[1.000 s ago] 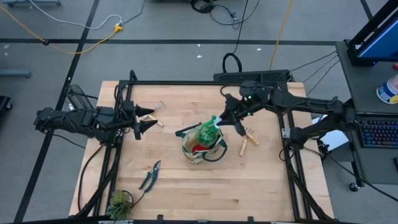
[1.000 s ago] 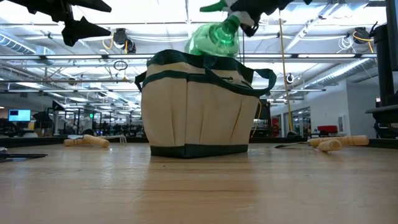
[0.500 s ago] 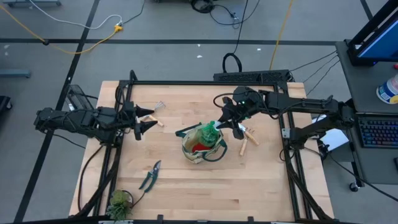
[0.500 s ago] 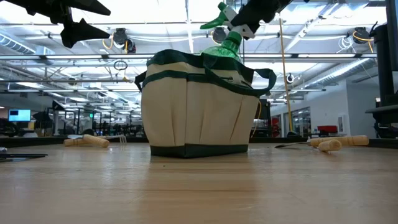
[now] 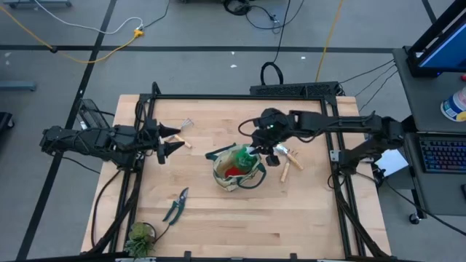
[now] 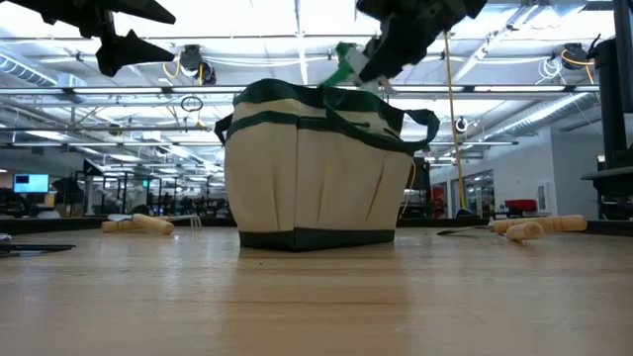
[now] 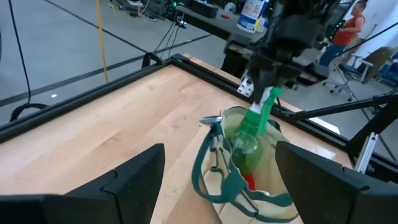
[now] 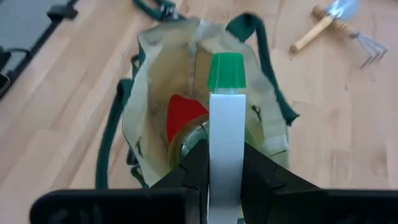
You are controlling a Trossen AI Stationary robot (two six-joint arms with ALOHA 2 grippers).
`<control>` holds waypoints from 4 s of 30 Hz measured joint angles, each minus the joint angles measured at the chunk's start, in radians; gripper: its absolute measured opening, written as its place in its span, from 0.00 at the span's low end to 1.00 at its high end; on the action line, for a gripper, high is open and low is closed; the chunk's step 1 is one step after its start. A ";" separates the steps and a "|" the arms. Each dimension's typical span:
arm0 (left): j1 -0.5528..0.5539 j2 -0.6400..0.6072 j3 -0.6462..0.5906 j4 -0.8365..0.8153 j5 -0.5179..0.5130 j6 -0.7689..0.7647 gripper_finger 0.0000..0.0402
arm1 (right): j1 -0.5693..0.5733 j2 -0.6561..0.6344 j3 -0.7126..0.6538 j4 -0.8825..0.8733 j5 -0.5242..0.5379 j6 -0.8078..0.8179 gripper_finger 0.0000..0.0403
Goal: Pick & Place Garden tools in Gardening bag
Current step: Put the green spray bottle into the gardening bag, then put the right trowel into the gardening bag
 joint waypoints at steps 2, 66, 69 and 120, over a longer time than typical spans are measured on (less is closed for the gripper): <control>0.000 0.000 0.000 -0.009 0.016 -0.005 0.77 | 0.000 0.029 0.002 0.001 -0.002 -0.010 0.11; -0.005 0.003 0.000 -0.004 0.043 0.008 0.77 | 0.085 -0.247 -0.002 -0.297 0.417 0.170 0.54; -0.005 0.007 0.000 0.000 0.042 0.016 0.77 | 0.085 -0.255 -0.002 -0.378 0.419 0.233 0.54; -0.005 0.014 0.000 0.000 0.041 0.014 0.77 | 0.085 -0.260 -0.367 -0.655 0.355 0.764 0.54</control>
